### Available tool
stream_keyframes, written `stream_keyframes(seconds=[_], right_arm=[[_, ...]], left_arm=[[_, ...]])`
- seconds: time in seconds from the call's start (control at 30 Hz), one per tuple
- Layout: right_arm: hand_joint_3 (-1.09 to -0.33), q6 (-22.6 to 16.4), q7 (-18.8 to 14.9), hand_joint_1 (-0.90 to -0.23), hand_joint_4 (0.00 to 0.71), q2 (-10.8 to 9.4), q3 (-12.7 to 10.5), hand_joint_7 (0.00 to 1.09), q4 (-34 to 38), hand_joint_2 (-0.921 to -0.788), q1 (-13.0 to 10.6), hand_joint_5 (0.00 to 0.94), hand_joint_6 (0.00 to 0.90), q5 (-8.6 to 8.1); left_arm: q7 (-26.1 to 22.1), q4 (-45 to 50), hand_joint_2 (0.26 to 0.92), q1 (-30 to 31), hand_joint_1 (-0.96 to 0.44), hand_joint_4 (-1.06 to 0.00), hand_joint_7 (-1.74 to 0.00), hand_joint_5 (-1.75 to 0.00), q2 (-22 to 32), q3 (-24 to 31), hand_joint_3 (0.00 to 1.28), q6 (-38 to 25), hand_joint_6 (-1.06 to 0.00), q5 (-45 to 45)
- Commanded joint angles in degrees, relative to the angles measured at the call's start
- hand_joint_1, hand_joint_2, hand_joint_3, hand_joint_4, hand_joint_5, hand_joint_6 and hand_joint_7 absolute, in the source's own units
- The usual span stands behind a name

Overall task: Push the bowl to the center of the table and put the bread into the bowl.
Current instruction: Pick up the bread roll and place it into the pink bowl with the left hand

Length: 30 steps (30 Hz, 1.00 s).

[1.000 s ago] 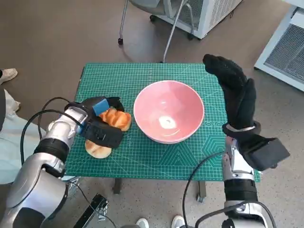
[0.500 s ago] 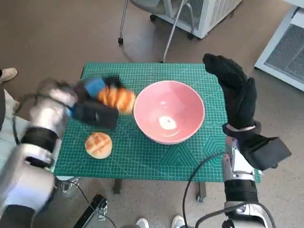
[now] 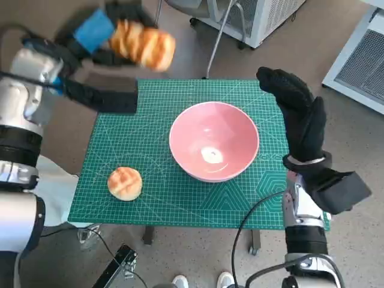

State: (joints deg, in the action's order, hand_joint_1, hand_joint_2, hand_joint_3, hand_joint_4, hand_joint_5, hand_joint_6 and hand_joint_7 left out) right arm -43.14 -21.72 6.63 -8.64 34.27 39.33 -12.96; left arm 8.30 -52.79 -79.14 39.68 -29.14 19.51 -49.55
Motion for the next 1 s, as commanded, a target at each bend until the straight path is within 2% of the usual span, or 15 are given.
stream_keyframes(seconds=[0.03, 0.17, 0.3, 0.47, 0.63, 0.7, 0.73, 0.8, 0.87, 1.0], right_arm=[[-0.767, -0.05, -0.57, -0.58, 0.328, 0.45, 0.05, 0.8, 1.47, -0.921, -0.37, 0.009, -0.001, 0.02], [-0.768, -0.41, -0.67, -0.574, 0.328, 0.51, 0.11, 0.8, 1.74, -0.921, -0.3, 0.009, -0.001, 0.05], [-0.769, -0.7, -0.74, -0.573, 0.328, 0.8, 0.06, 0.79, 1.78, -0.921, -0.26, 0.009, -0.001, 0.08], [-0.769, -1.03, -0.82, -0.577, 0.328, 1.08, -0.07, 0.79, 1.61, -0.921, -0.49, 0.009, -0.001, -0.1], [-0.768, -1.35, -0.77, -0.581, 0.329, 1.23, -0.17, 0.79, 1.5, -0.921, -0.8, 0.009, -0.001, -0.18], [-0.767, -1.43, -0.76, -0.585, 0.333, 1.26, -0.18, 0.8, 1.49, -0.921, -0.95, 0.011, 0.001, -0.27], [-0.766, -1.47, -0.81, -0.587, 0.335, 1.27, -0.18, 0.8, 1.39, -0.921, -1.11, 0.012, 0.001, -0.38], [-0.765, -1.53, -0.88, -0.586, 0.336, 1.25, -0.15, 0.81, 1.11, -0.921, -1.45, 0.013, 0.002, -0.6], [-0.764, -1.5, -1.02, -0.586, 0.337, 1.27, -0.16, 0.81, 0.74, -0.921, -1.8, 0.013, 0.001, -0.88], [-0.76, -1.23, -1.19, -0.583, 0.338, 1.28, -0.25, 0.82, -0.13, -0.921, -2.45, 0.014, 0.0, -1.31]], left_arm=[[1.48, 6.07, 0.921, 2.08, 0.0, -0.51, -1.19, -1.27, -0.79, 0.77, 0.13, 1.91, -0.68, 0.14], [-0.89, 9.47, 0.921, 4.27, 0.0, -0.46, -1.23, -1.31, -2.24, 1.05, 0.16, 5.26, -0.65, 2.1], [-3.79, 14.08, 0.921, 6.67, 0.0, -0.46, -1.29, -1.27, -4.42, 0.28, 0.17, 5.23, -0.63, 1.95], [-3.21, 14.35, 0.921, 8.94, 0.0, -0.48, -1.31, -1.23, -7.57, -1.79, 0.16, 6.69, -0.63, -0.04], [-2.37, 12.44, 0.92, 9.92, 0.0, -0.48, -1.28, -1.27, -10.81, -4.43, 0.16, 6.47, -0.63, -3.08], [-1.49, 11.22, 0.833, 10.1, 0.0, -0.48, -1.38, -1.29, -12.03, -5.62, 0.34, 6.39, -0.59, -4.48], [-0.87, 10.47, 0.754, 10.13, 0.0, -0.47, -1.46, -1.32, -12.74, -6.45, 0.5, 6.15, -0.57, -5.51], [0.14, 8.85, 0.679, 10.07, 0.0, -0.47, -1.56, -1.34, -14.02, -7.87, 0.66, 5.7, -0.52, -7.33], [0.82, 7.04, 0.658, 9.88, 0.0, -0.48, -1.62, -1.32, -15.19, -9.07, 0.7, 5.32, -0.49, -8.75], [1.88, 3.68, 0.651, 9.66, 0.0, -0.49, -1.66, -1.3, -16.68, -10.7, 0.73, 5.09, -0.47, -10.4]])
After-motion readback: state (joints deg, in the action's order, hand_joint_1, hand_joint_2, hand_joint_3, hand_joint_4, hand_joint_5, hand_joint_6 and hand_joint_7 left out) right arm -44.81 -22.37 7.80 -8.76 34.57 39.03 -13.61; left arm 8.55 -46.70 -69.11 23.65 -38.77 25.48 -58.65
